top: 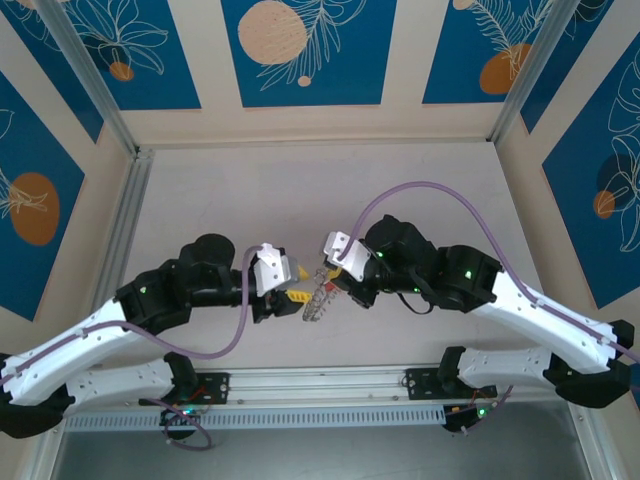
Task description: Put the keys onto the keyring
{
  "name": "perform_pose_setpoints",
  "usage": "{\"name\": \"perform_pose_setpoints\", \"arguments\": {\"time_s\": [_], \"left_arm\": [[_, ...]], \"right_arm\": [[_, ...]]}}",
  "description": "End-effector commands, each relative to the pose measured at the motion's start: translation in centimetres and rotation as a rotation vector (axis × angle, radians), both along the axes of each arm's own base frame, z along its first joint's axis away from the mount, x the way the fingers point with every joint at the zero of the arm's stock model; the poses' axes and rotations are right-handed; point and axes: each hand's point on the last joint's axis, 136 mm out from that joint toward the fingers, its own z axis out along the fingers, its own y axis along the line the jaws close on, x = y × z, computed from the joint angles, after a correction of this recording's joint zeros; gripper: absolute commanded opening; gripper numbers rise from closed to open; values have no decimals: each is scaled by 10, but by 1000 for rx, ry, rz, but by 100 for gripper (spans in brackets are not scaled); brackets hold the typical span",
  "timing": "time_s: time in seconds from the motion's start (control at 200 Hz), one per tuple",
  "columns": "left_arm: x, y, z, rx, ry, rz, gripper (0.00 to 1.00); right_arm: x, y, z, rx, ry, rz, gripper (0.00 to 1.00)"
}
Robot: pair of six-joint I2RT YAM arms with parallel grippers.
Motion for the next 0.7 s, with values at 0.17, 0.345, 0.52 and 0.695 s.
{"name": "perform_pose_setpoints", "arguments": {"time_s": [0.17,0.345,0.52,0.695], "left_arm": [[-1,-7,17,-67,-56,-39,36],[-3,-14,16,-75,-38,-68,35],[0,-18,15,-77,-31,-59,34],[0,-19,12,-74,-21,-57,30]], "right_arm": [[-25,3,13,-12,95,57,0],[-33,7,23,-1,130,79,0],[-47,12,31,24,141,140,0],[-54,15,28,8,146,162,0]]}}
